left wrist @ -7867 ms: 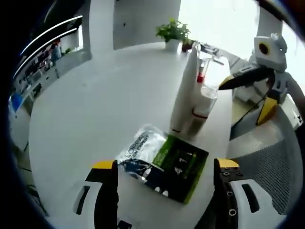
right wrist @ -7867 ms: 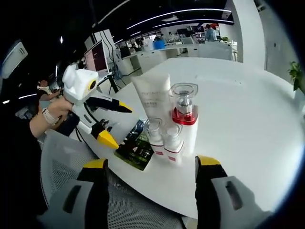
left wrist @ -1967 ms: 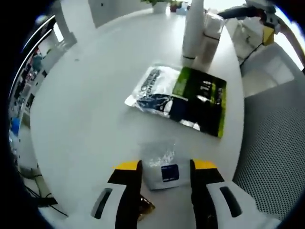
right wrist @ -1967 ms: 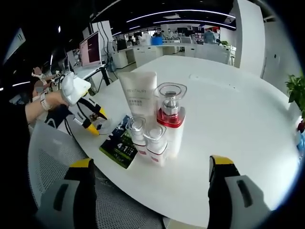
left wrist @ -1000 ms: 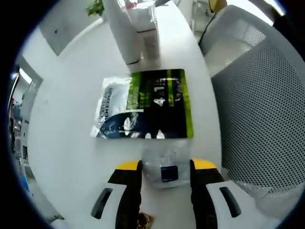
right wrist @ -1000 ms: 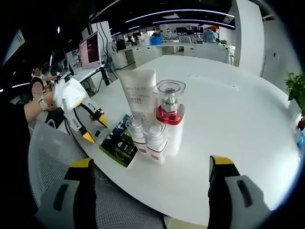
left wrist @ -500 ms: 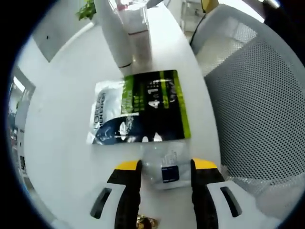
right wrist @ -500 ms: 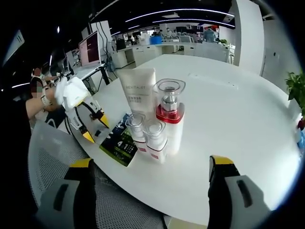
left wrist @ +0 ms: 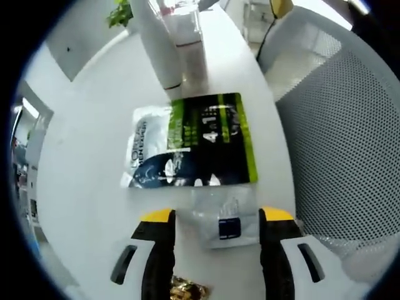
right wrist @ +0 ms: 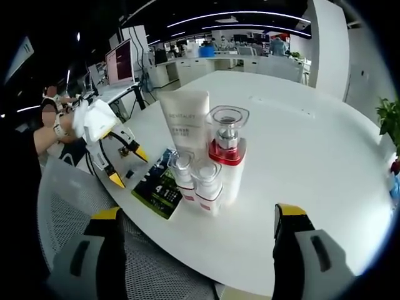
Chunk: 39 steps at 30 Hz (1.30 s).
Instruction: Arrange the skincare products in the storage area until every visible bottle or jar stands upright without overlapping.
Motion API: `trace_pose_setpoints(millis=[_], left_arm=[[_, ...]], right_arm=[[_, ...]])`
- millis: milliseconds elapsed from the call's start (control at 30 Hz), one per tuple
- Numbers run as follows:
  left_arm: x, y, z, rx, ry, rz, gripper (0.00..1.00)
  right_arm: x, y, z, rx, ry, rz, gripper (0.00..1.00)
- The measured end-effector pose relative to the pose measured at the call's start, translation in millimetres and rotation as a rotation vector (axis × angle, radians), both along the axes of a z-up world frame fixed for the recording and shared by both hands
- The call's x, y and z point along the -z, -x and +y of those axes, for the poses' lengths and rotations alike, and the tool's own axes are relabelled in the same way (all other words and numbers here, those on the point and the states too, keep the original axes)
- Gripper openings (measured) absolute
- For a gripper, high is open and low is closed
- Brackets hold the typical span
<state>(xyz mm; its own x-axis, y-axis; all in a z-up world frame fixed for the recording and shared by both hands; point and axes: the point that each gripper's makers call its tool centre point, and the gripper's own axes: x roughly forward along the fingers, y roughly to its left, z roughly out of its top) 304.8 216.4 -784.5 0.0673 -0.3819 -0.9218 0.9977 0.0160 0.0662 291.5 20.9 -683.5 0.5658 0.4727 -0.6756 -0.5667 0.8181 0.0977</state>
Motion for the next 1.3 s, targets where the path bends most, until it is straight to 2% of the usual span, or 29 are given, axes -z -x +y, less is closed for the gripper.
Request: trace_pose_setpoints(millis=[67, 233, 467, 600, 733, 867, 1000, 1200, 1300], left_arm=[[-1.0, -4.6, 1, -0.036, 0.006, -0.026, 0.61], [2.0, -1.7, 5, -0.086, 0.015, -0.013, 0.77], [1.5, -5.2, 11, -0.168, 0.045, -0.022, 0.82], [2.0, -5.5, 15, -0.211, 0.042, -0.032, 0.91], [-1.1, -9.9, 21, -0.255, 0.057, -0.067, 0.94], [-11.8, -11.1, 19, -0.363, 0.157, -0.031, 0.96], [-30.1, -19.5, 22, -0.452, 0.238, -0.053, 0.97], [-55.0, -25.1, 27, -0.534, 0.343, -0.083, 0.97], [-72.6, -27.2, 32, -0.596, 0.42, -0.1, 0.97]], right_arm=[[0.5, 1, 0, 0.001, -0.001, 0.004, 0.99], [-0.2, 1, -1, 0.002, 0.001, 0.001, 0.99], [-4.1, 0, -2, 0.005, 0.001, -0.015, 0.99], [-5.0, 1, 0, 0.004, -0.002, -0.021, 0.99], [-5.6, 3, 1, 0.004, -0.003, -0.025, 0.99], [-7.8, 2, 2, 0.006, -0.009, -0.035, 0.99], [-10.9, 1, 2, 0.008, -0.007, -0.052, 0.99], [-17.7, 0, 5, 0.0, -0.01, -0.075, 0.99], [-21.1, 0, 9, -0.016, -0.005, -0.09, 0.99]])
